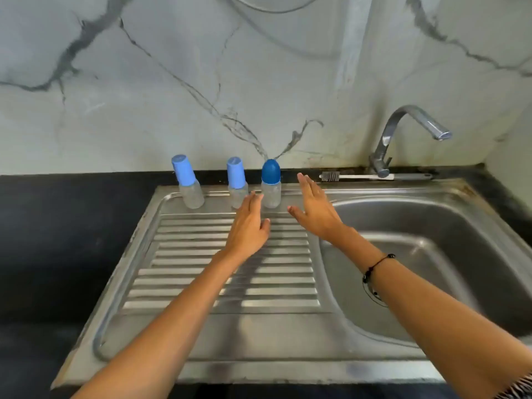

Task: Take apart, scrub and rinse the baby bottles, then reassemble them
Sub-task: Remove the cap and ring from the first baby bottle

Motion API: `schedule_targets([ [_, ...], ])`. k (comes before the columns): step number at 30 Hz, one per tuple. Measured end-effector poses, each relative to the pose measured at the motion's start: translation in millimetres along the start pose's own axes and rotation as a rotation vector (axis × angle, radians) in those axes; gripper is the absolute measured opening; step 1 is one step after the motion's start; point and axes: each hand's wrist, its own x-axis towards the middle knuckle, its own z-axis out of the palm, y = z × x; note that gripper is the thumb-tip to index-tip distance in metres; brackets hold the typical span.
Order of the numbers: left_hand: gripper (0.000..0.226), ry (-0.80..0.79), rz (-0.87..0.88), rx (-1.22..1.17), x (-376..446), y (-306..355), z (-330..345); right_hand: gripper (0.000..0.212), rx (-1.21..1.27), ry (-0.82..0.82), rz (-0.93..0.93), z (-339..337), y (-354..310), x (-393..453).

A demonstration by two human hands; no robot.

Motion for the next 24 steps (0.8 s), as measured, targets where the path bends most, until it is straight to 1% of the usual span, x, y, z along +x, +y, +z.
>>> schedule_targets([
  [2,0.063,0.036,-0.024,-0.100,18,0,2,0.077,0.098,0.028,0.031,1,-3,21],
  [4,0.065,0.029,-0.079,-0.148,36,3,3,0.078,0.180,0.053,0.059,2,-9,46],
  [8,0.069,0.038,-0.123,-0.246,62,0,17,0.079,0.251,0.086,0.050,14,-16,89],
  [10,0.070,0.049,-0.130,-0.290,68,-5,25,0.075,0.271,0.090,0.056,26,-15,102],
  [13,0.070,0.065,-0.187,-0.343,75,-11,34,0.070,0.412,0.084,0.063,45,-6,109],
  [17,0.072,0.049,-0.209,-0.342,73,-7,42,0.058,0.503,0.196,0.082,48,4,104],
  [20,0.073,0.101,-0.148,-0.342,67,4,45,0.055,0.567,0.241,0.144,35,6,89],
  [24,0.081,0.210,0.102,-0.294,50,13,48,0.051,0.736,0.309,0.206,11,-5,42],
])
